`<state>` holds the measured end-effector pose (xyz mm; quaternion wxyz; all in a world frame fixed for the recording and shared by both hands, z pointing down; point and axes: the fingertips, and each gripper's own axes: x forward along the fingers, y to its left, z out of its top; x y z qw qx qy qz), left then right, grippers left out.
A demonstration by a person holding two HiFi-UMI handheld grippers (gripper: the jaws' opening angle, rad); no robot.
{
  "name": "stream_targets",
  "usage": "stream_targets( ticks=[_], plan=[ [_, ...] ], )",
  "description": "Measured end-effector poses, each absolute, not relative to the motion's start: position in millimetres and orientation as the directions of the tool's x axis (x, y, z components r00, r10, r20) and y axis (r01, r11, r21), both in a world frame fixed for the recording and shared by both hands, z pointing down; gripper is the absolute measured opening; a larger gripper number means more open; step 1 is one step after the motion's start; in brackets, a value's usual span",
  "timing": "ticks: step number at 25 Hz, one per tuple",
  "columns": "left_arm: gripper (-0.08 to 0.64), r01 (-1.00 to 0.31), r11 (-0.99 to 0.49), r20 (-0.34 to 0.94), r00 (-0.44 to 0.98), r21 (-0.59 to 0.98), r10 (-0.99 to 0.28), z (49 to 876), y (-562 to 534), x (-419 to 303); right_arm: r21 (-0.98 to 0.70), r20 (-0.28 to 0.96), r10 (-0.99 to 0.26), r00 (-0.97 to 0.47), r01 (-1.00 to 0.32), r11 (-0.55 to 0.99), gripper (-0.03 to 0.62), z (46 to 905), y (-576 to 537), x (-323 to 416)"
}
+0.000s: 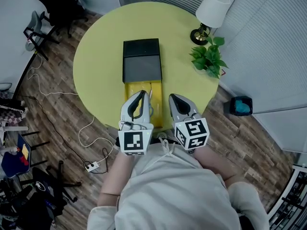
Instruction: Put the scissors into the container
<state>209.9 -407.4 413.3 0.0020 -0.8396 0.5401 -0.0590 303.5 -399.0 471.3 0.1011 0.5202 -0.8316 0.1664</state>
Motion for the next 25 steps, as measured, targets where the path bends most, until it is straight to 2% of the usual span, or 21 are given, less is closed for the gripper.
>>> stream_targets(
  ticks=[25],
  plan=[
    [0.006, -0.935, -0.352, 0.196, 0.352, 0.036, -0.915, 444.3, -408.8, 203.4, -0.160, 0.395, -0.789, -0.470, -0.881, 0.444, -0.002, 487.8, -393.0, 300.4]
  ],
)
